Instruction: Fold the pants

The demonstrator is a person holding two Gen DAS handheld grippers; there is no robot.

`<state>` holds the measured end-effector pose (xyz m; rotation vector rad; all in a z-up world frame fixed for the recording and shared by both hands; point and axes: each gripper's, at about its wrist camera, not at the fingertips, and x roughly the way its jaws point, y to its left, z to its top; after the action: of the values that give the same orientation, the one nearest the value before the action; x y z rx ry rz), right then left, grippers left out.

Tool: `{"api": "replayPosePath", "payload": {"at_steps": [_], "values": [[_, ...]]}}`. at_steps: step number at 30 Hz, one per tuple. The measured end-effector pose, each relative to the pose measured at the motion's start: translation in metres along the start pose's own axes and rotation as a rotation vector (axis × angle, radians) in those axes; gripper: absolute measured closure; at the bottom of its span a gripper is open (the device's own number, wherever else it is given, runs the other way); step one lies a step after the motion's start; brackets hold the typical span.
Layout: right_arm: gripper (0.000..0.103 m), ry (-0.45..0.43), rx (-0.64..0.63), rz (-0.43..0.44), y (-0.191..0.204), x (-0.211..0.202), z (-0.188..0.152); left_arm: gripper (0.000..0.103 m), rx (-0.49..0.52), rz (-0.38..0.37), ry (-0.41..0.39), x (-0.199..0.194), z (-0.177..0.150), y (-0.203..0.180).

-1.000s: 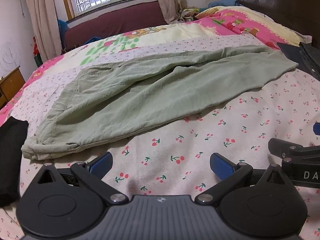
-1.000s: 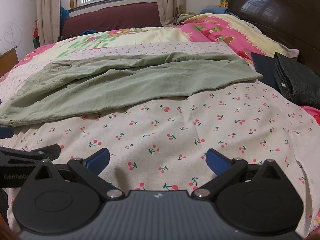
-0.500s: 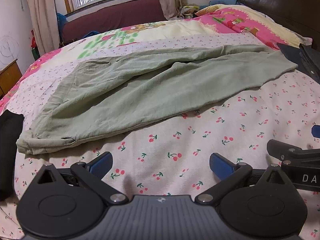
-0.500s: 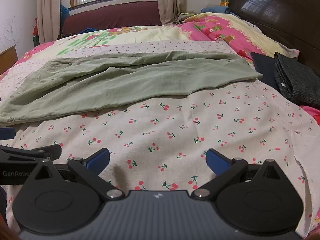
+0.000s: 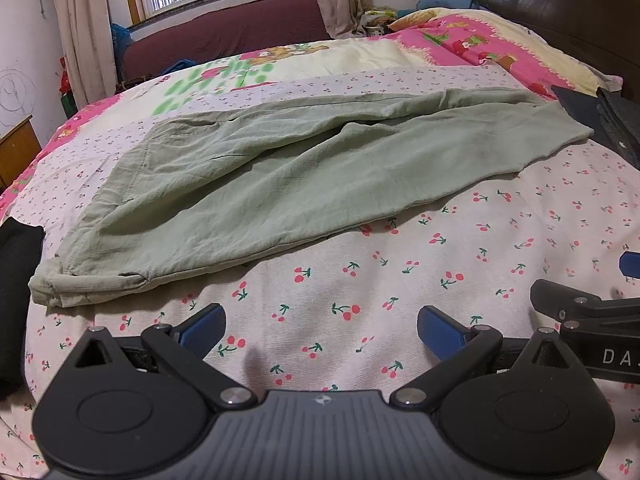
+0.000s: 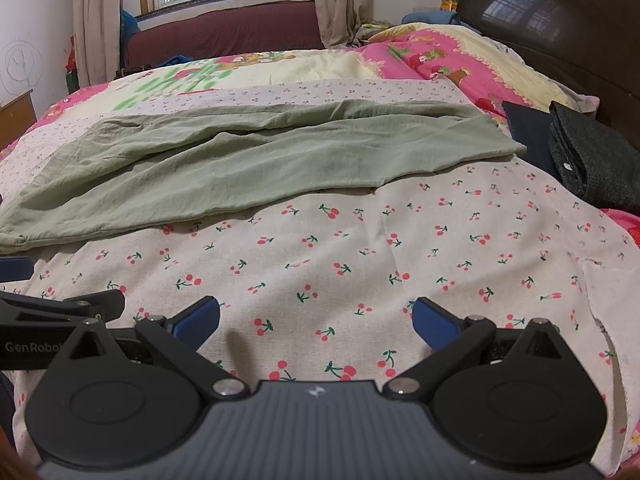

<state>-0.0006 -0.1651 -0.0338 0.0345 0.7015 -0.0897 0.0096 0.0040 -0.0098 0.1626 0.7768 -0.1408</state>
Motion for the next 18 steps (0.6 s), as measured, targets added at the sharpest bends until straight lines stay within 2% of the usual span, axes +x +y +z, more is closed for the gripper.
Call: {"api": "replayPosePath", "payload": {"at_steps": [18], "values": [[0.001,-0.003,0.007,0.013,0.0001,-0.0016,0.0002,0.0,-0.001,-0.009,-0.014,-0.0024,-0.0006,-0.0001]]}}
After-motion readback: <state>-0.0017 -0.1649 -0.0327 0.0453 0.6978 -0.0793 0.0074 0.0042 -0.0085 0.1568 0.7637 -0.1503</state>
